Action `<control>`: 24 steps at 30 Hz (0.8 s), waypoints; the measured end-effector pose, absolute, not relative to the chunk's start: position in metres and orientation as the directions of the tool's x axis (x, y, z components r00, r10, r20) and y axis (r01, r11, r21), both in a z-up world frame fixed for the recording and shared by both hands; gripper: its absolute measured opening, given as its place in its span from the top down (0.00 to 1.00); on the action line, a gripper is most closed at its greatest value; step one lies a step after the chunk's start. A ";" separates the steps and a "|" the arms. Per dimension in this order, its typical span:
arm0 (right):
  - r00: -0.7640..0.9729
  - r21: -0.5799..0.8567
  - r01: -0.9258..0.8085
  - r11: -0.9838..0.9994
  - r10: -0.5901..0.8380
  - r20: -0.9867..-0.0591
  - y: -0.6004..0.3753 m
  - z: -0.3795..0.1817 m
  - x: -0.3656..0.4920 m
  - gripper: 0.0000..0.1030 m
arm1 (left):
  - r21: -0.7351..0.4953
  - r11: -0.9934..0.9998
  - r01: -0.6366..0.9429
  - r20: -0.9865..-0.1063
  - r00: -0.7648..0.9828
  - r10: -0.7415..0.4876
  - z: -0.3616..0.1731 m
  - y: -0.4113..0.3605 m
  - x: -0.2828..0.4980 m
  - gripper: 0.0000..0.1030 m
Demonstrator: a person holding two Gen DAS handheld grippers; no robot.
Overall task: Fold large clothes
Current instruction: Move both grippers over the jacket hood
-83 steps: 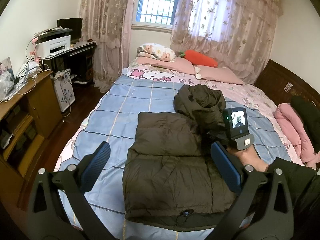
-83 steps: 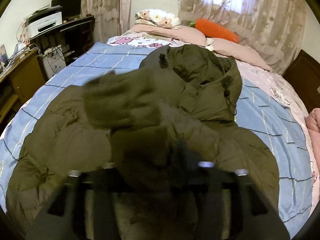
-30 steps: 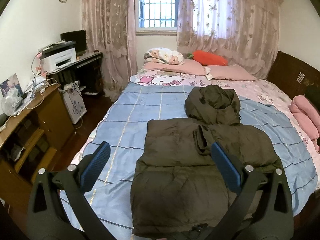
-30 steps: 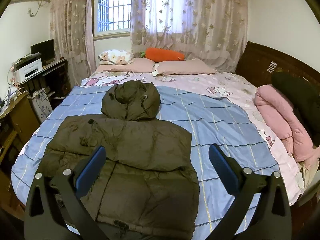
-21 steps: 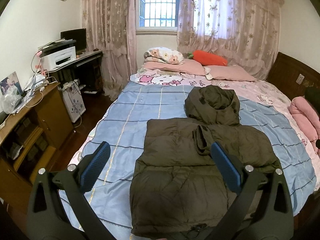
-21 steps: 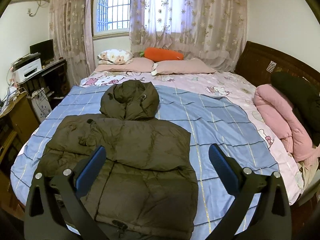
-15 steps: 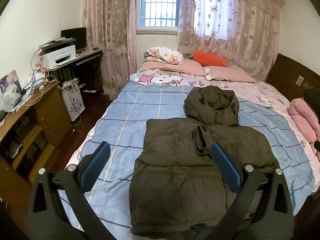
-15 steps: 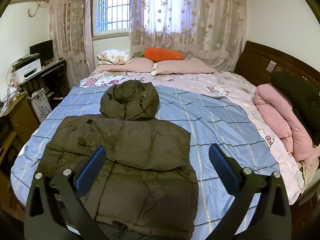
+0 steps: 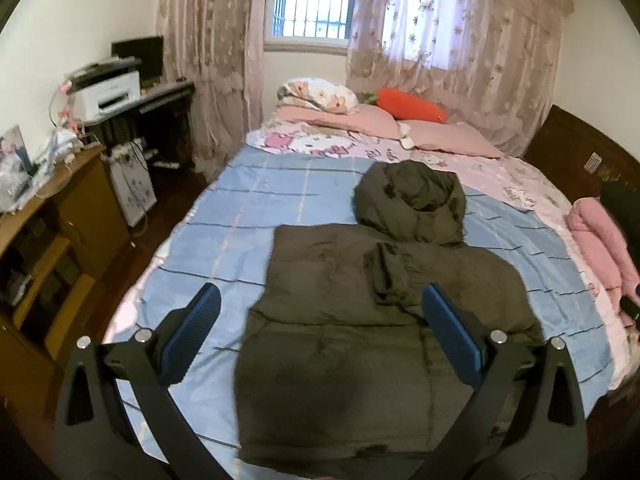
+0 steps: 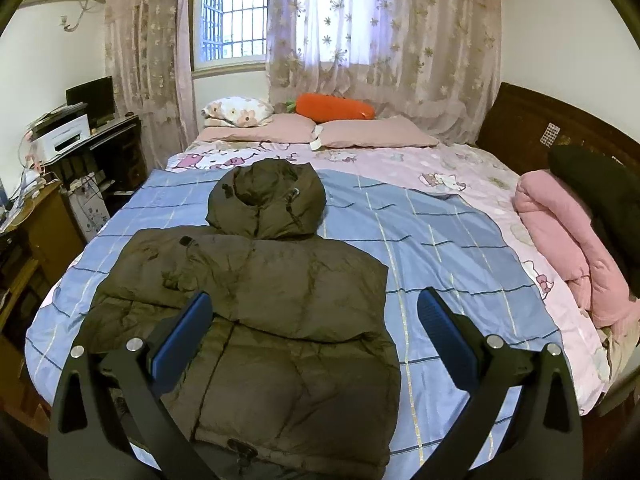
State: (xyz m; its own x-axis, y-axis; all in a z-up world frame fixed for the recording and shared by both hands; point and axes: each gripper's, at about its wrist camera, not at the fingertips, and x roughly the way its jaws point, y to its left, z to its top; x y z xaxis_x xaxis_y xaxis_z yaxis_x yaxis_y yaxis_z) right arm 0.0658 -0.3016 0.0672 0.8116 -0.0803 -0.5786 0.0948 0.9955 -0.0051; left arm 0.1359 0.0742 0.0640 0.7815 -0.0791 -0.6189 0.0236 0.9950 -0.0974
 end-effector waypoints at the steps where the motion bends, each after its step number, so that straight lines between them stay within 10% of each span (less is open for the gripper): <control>1: 0.814 -0.001 0.096 0.995 -0.079 -0.576 -0.304 0.066 0.064 0.01 | -0.108 0.994 0.027 -0.617 0.782 -0.088 0.065 0.070 0.139 0.02; 24: 0.788 -0.002 0.082 0.997 -0.066 -0.612 -0.285 0.081 0.121 0.01 | -0.098 0.964 0.245 -0.666 0.704 -0.247 0.087 0.027 0.174 0.02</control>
